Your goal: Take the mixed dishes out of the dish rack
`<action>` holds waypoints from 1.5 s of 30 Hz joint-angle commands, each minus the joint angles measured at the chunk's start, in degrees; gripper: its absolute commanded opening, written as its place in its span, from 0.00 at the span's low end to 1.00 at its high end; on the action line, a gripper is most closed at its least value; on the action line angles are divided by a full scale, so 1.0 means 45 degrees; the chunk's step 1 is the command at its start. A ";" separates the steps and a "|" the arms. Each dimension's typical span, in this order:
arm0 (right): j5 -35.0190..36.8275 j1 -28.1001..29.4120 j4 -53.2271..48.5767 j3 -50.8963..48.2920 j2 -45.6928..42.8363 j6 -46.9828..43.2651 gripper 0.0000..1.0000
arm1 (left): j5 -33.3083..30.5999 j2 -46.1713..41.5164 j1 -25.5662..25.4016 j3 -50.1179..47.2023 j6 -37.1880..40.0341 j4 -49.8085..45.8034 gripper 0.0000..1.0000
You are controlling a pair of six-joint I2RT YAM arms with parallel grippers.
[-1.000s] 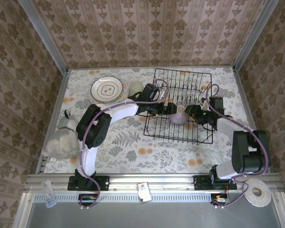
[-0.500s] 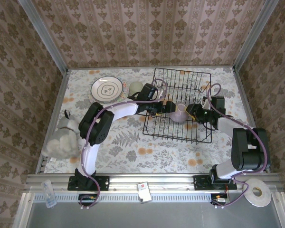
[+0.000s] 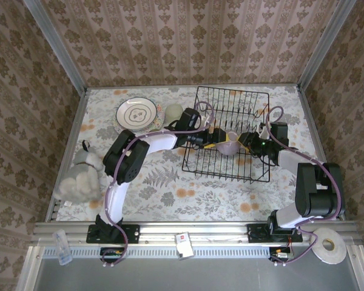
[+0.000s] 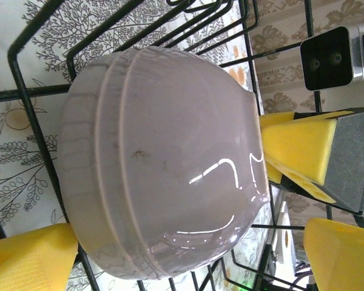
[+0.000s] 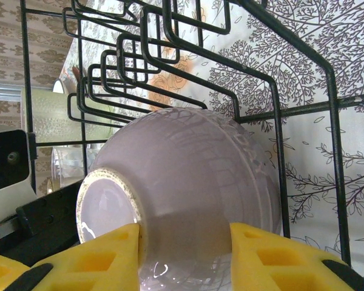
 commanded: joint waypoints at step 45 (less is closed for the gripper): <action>0.1115 0.0017 -0.3322 0.0134 -0.0408 -0.0193 0.31 | 0.0505 0.2115 -0.0782 -0.0836 -0.5357 0.9353 0.00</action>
